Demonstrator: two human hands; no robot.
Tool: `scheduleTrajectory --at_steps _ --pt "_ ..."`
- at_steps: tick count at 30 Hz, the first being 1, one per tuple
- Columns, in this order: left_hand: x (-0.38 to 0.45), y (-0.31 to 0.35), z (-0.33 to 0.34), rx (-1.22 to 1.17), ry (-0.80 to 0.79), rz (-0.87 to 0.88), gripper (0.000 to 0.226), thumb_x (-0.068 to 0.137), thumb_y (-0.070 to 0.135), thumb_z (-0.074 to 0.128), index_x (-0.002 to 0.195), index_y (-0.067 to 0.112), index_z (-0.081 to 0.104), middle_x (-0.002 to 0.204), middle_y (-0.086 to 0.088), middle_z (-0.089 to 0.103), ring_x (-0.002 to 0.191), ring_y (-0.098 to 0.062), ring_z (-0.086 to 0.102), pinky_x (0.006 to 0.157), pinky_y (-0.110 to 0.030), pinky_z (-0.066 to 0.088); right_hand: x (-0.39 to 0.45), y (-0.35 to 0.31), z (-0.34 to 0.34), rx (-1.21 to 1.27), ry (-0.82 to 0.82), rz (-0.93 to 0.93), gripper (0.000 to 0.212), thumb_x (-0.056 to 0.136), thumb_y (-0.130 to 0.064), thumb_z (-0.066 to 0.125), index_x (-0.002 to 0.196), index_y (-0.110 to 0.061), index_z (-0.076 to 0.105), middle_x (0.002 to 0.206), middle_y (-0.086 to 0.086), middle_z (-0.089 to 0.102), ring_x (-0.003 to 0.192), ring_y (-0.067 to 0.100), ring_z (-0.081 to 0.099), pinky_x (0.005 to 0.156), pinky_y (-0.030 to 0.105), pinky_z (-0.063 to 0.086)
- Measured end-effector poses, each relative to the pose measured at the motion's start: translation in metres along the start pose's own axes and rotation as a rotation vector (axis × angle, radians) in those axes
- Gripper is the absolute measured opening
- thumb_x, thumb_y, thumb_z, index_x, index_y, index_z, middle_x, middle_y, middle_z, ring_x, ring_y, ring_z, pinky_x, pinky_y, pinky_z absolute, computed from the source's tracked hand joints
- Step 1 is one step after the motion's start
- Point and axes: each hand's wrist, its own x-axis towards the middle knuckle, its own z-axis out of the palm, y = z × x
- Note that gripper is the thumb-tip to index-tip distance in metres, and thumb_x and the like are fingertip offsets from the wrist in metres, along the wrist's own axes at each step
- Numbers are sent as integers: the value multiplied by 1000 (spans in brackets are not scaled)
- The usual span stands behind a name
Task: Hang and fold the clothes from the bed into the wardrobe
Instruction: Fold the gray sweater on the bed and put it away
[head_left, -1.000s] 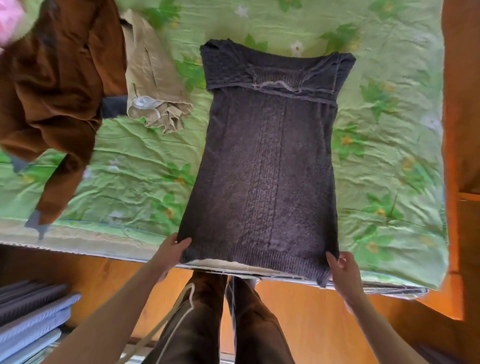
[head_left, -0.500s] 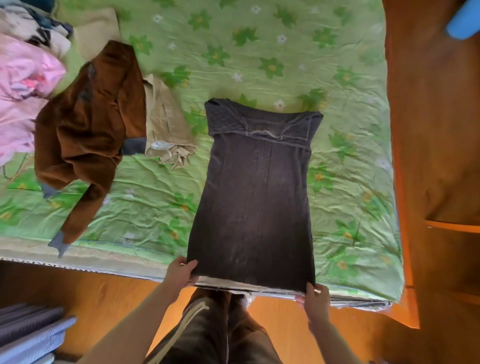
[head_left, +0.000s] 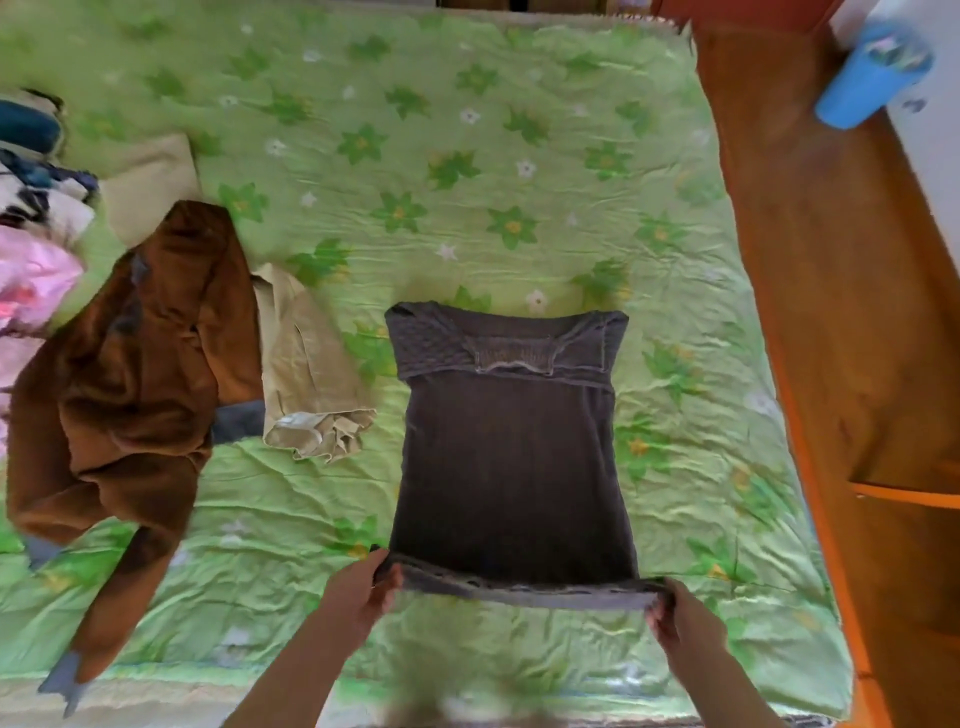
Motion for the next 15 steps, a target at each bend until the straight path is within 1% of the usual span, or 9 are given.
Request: scheduleTrajectory --at_steps 1,2,3,5,6,8,10,13,15 --pt "3 14 10 -18 -18 4 26 108 6 52 83 0 57 48 -8 60 31 -11 54 28 -16 34 4 -15 6 -21 -46 -41 18 102 -8 57 94 -11 74 48 -2 59 65 16 65 47 24 53" --pt "8 27 20 -20 -26 12 28 108 8 52 82 1 57 47 -7 60 29 -10 52 28 -16 33 9 -30 15 3 -66 -34 22 104 -10 55 94 -14 74 52 -2 63 79 16 66 51 19 55" --pt "13 40 29 -16 -21 19 27 108 10 53 82 2 58 47 -6 62 28 -9 50 27 -15 33 12 -45 22 49 -94 -30 19 105 -8 53 99 -14 70 55 0 65 82 11 66 50 15 53" --pt "25 63 47 -23 -7 29 22 107 12 57 85 6 61 50 -3 67 29 -6 50 29 -13 35 20 -71 40 82 -92 -55 10 106 -7 52 113 -9 59 68 4 67 74 12 65 47 13 52" --pt "33 73 55 -25 0 34 21 106 13 58 87 7 62 52 -2 69 30 -5 51 30 -12 36 25 -83 52 112 -87 -58 10 104 -9 55 113 -7 59 78 7 66 74 16 63 48 17 54" --pt "48 95 72 -18 -3 49 21 106 16 58 87 8 62 55 -1 70 32 -4 52 32 -12 39 43 -102 74 115 -78 -113 4 101 -10 60 98 -7 61 89 10 63 74 21 63 49 21 57" --pt "64 117 88 4 -28 61 25 108 19 55 87 8 62 54 2 69 33 -3 53 32 -12 39 62 -119 96 140 -78 -136 10 99 -10 62 90 -10 61 84 8 65 68 18 65 48 22 57" --pt "90 147 104 -6 -27 88 23 108 22 54 90 9 62 53 3 69 34 -3 55 33 -12 40 93 -143 127 255 -91 -103 13 96 -8 68 85 -6 62 58 5 67 44 8 61 46 24 58" --pt "107 161 111 -46 -32 104 21 108 23 55 93 11 62 55 4 70 36 -4 58 35 -12 41 115 -153 146 299 -109 -100 16 95 -8 70 82 -3 62 56 5 69 40 6 61 47 25 59"
